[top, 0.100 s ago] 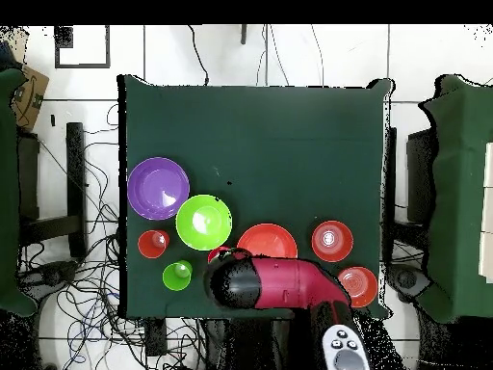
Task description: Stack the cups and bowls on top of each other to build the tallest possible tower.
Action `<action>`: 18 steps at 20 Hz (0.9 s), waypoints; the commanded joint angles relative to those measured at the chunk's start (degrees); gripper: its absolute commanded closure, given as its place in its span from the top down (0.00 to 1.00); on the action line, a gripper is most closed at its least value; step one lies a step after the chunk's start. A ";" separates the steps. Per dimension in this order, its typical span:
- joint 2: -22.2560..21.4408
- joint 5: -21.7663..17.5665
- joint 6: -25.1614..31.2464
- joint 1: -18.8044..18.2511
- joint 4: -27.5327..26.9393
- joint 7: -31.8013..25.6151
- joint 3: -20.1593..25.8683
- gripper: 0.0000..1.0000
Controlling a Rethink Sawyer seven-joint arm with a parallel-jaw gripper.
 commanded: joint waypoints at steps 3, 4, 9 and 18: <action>6.82 -11.93 1.19 -3.61 -7.65 -11.87 9.88 1.00; 6.93 -12.92 1.62 -3.60 -8.21 -12.13 9.89 1.00; 8.28 -17.16 2.37 -4.90 -9.96 -13.10 11.32 1.00; 14.50 -21.51 4.32 -8.46 -13.91 -14.93 15.54 1.00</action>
